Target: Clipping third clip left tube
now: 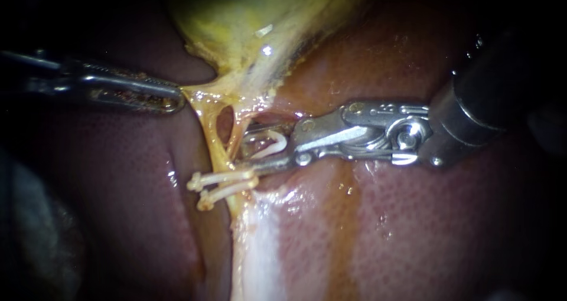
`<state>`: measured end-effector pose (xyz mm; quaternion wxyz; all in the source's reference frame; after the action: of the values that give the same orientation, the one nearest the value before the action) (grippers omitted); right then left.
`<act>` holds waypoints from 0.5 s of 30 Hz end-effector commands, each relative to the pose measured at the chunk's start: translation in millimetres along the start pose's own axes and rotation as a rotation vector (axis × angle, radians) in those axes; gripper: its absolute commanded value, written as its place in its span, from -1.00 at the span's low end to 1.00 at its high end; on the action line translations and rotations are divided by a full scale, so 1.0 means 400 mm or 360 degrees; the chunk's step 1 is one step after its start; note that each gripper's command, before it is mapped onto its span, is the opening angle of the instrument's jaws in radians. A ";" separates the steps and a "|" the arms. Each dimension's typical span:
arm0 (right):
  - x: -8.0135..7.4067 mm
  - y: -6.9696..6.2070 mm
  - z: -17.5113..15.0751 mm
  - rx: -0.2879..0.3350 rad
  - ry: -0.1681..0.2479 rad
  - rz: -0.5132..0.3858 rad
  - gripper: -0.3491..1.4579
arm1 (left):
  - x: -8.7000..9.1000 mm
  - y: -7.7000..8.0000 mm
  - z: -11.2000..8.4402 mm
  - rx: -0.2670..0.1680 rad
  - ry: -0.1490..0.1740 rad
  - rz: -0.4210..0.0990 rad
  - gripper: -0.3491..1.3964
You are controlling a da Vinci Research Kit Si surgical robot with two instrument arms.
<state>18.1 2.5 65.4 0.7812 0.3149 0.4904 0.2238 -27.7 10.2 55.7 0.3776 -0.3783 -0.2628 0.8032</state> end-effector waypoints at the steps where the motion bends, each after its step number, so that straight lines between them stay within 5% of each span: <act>1: -0.0001 -0.0001 -0.0004 0.0001 -0.0001 0.0009 -0.31 | 0.0000 -0.0001 0.0000 -0.0001 0.0000 0.0001 -1.00; 8: -0.0003 -0.0012 -0.0073 0.0024 0.0001 0.0012 -0.23 | -0.0002 -0.0005 -0.0005 -0.0003 -0.0001 0.0002 -1.00; 15: 0.0013 -0.0028 -0.0151 0.0077 0.0075 0.0136 -0.13 | -0.0002 -0.0008 -0.0004 -0.0003 -0.0001 0.0002 -1.00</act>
<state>12.6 3.7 62.0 0.7484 0.3522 0.5008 0.2549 -27.4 10.3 55.8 0.3767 -0.3786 -0.2634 0.8034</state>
